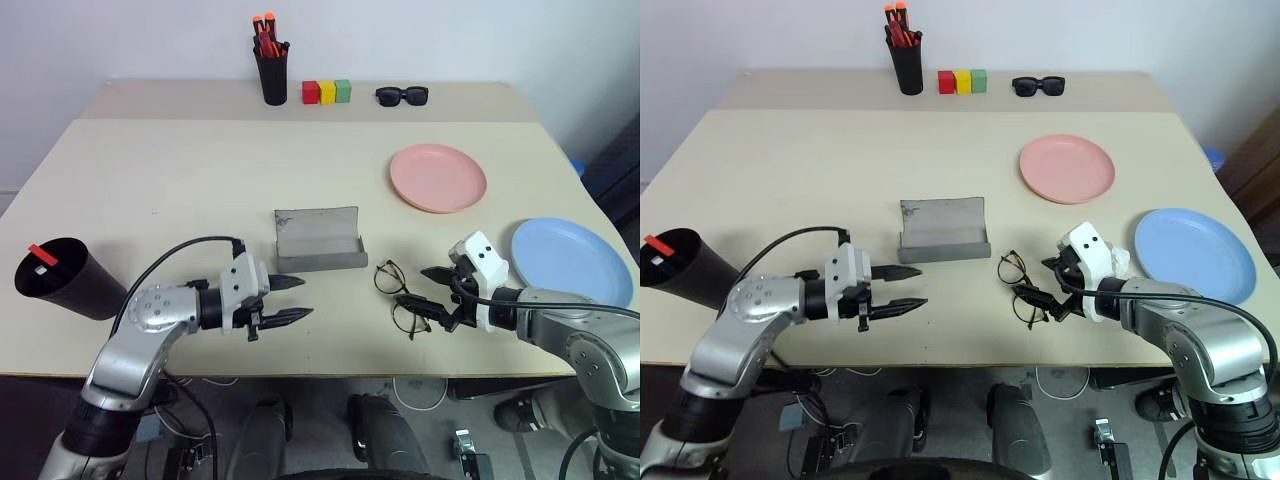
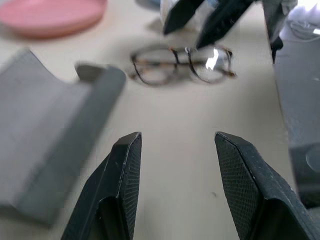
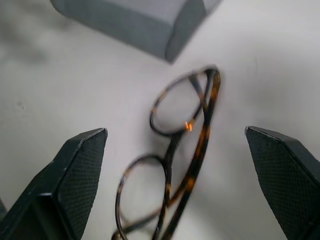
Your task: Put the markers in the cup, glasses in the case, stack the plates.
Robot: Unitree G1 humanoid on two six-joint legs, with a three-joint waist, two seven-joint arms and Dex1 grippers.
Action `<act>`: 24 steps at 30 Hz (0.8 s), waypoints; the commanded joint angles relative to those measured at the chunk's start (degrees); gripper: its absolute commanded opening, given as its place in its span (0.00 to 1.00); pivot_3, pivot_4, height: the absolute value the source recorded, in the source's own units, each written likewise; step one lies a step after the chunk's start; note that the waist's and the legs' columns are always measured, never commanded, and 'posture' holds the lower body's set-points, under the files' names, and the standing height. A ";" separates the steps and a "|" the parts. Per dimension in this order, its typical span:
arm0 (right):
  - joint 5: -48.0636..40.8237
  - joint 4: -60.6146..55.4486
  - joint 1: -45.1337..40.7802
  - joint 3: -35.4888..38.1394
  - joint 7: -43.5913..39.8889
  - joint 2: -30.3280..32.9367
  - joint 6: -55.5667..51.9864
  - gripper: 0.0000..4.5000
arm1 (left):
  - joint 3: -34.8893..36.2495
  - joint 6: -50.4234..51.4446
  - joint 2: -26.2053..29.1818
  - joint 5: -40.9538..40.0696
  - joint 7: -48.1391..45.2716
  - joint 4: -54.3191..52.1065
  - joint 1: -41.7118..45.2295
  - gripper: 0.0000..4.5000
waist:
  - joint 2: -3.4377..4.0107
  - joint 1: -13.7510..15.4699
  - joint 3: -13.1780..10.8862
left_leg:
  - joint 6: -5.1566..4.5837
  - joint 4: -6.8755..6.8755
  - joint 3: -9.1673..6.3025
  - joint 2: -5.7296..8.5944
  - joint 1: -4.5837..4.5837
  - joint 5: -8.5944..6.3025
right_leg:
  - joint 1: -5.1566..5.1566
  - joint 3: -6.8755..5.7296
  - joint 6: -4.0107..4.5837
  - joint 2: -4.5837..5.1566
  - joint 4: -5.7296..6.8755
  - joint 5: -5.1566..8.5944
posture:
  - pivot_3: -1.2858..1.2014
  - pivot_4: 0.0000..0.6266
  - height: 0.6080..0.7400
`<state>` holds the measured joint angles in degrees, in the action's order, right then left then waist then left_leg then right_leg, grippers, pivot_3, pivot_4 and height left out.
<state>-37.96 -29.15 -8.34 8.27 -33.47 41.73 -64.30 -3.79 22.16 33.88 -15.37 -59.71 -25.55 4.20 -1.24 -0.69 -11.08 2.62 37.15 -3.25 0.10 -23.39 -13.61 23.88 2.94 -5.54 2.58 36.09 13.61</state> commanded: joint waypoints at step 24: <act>-0.95 -1.15 -4.41 -0.78 2.12 0.19 -2.48 0.01 | -2.88 -4.39 0.48 0.56 6.87 -0.08 -2.27 0.53 | 0.01 -0.08 0.00 | 0.00 -0.02 0.04 0.02 -0.01 0.00 | 0.02 0.00 0.00 -0.02 -0.03 0.01 | 0.52 0.24 1.00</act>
<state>-39.40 -27.85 -12.08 7.18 -30.45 40.69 -68.68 -6.53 18.29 34.62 -14.42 -53.37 -24.84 1.08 -1.23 -0.77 -11.08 2.62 37.13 -3.21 0.12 -23.40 -13.61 23.90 2.94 -5.54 2.57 36.07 13.62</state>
